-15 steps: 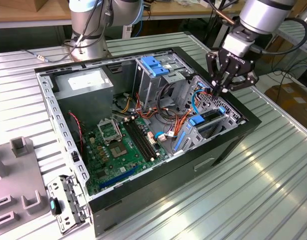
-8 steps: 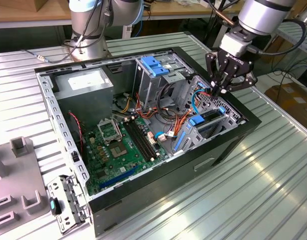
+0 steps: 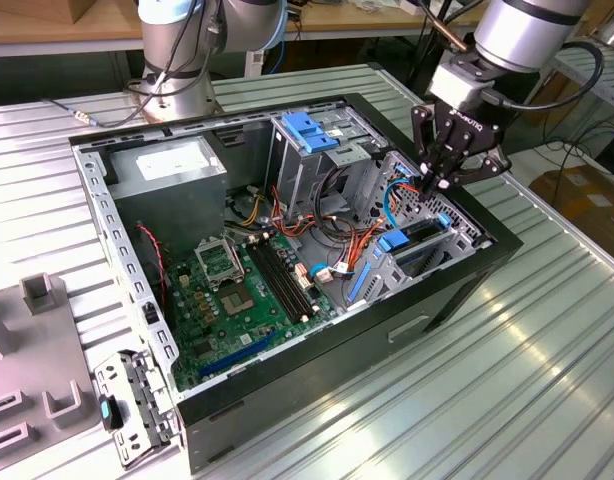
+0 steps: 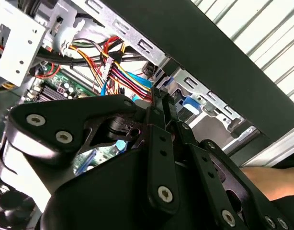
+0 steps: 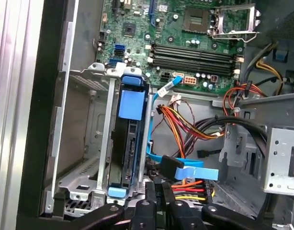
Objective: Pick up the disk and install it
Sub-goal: 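Insert the first disk wire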
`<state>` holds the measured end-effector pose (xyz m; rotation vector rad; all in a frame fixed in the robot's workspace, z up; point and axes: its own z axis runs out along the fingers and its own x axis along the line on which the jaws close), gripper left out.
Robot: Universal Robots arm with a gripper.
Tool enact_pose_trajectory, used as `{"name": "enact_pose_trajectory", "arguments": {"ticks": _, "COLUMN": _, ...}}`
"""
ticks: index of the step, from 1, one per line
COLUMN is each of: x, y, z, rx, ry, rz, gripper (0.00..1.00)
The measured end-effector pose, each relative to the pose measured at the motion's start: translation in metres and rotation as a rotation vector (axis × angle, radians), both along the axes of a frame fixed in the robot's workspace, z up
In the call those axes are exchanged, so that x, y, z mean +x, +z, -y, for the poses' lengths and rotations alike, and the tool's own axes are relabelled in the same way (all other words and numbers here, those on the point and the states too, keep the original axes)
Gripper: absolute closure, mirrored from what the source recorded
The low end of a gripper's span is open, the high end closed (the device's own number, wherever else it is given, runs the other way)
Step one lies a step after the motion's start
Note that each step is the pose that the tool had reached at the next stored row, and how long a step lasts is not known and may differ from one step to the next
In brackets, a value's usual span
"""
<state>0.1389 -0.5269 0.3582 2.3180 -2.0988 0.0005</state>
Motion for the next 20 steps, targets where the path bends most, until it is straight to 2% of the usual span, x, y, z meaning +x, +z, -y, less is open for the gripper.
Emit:
{"name": "enact_pose_trajectory", "arguments": {"ticks": 3, "x": -0.0002, "y": -0.0008, "z": -0.0001, "rx": 0.0000, "ry": -0.036, "rz": 0.0001, "gripper": 0.83}}
{"name": "enact_pose_trajectory", "arguments": {"ticks": 5, "x": -0.0016, "y": -0.0013, "z": 0.0000, "rx": 0.0001, "ry": -0.042, "rz": 0.0010, "gripper": 0.83}}
{"name": "enact_pose_trajectory", "arguments": {"ticks": 9, "x": -0.0096, "y": -0.0022, "z": -0.0002, "rx": 0.0000, "ry": -0.049, "rz": 0.0016, "gripper": 0.83}}
{"name": "enact_pose_trajectory", "arguments": {"ticks": 12, "x": -0.0107, "y": -0.0043, "z": 0.0005, "rx": -0.0002, "ry": -0.071, "rz": 0.0017, "gripper": 0.83}}
{"name": "enact_pose_trajectory", "arguments": {"ticks": 13, "x": -0.0107, "y": -0.0043, "z": 0.0020, "rx": -0.0003, "ry": -0.074, "rz": 0.0017, "gripper": 0.83}}
{"name": "enact_pose_trajectory", "arguments": {"ticks": 16, "x": -0.0107, "y": -0.0045, "z": 0.0119, "rx": 0.0001, "ry": -0.079, "rz": 0.0016, "gripper": 0.83}}
{"name": "enact_pose_trajectory", "arguments": {"ticks": 19, "x": -0.0107, "y": -0.0044, "z": 0.0177, "rx": -0.0002, "ry": -0.082, "rz": 0.0016, "gripper": 0.83}}
{"name": "enact_pose_trajectory", "arguments": {"ticks": 20, "x": -0.0107, "y": -0.0044, "z": 0.0220, "rx": -0.0002, "ry": -0.083, "rz": 0.0017, "gripper": 0.83}}
